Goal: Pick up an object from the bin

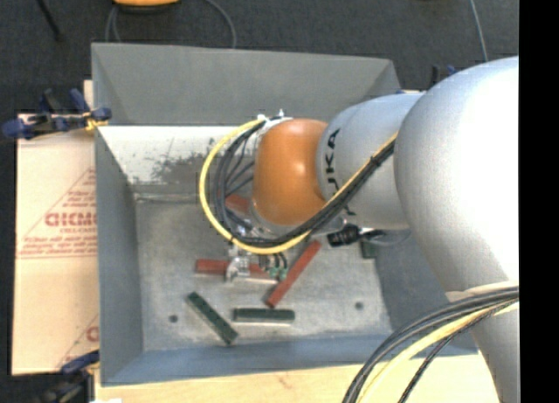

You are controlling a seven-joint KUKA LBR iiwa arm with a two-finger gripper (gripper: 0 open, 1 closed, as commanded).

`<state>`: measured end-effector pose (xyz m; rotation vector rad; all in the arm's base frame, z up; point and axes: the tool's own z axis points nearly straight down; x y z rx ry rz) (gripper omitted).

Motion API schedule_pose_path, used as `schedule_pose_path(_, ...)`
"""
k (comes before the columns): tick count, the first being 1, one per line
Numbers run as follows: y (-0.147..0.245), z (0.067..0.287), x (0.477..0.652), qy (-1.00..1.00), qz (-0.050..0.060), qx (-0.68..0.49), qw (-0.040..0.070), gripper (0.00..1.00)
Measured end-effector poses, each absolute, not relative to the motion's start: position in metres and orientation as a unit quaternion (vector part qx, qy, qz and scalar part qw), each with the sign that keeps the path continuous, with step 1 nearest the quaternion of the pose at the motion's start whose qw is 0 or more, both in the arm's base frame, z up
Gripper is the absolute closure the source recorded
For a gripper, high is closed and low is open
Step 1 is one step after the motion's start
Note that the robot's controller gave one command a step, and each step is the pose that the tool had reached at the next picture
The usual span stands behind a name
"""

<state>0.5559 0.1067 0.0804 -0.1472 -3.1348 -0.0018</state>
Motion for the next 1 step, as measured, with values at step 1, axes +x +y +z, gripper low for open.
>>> schedule_pose_path(1, 0.1209, 0.2374, 0.5675, -0.998, -0.001, -0.060, -0.005, 1.00)
